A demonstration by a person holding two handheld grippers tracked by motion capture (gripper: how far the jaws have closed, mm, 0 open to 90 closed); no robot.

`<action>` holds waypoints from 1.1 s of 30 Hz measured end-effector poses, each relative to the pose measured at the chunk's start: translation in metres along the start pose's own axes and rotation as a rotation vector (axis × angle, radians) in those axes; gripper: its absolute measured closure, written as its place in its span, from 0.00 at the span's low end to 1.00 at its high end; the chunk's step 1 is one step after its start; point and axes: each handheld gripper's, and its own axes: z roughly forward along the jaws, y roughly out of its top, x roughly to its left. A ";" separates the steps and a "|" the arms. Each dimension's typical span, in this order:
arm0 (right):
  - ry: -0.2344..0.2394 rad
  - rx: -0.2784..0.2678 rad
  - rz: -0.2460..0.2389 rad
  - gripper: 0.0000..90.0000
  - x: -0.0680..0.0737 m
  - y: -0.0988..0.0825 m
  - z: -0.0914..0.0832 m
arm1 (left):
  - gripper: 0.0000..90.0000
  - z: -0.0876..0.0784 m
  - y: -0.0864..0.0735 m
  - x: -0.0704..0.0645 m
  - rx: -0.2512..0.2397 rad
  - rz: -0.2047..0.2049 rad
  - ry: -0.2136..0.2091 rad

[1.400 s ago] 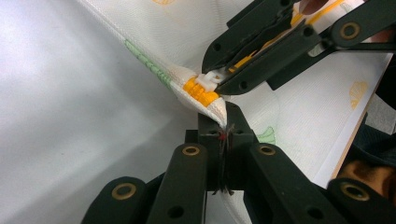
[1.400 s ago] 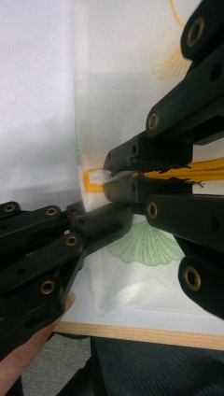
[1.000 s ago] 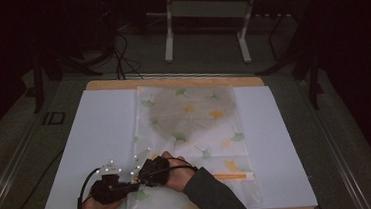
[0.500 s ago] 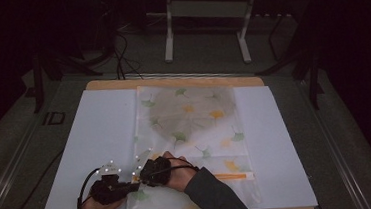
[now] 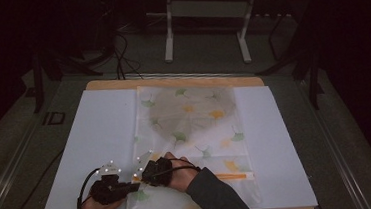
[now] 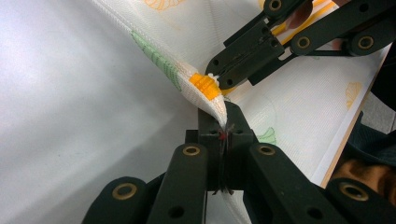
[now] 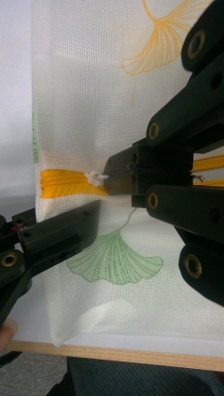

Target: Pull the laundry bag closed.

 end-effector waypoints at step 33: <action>-0.033 0.030 -0.017 1.00 0.001 -0.014 -0.001 | 0.99 -0.005 0.000 0.002 -0.032 -0.023 -0.029</action>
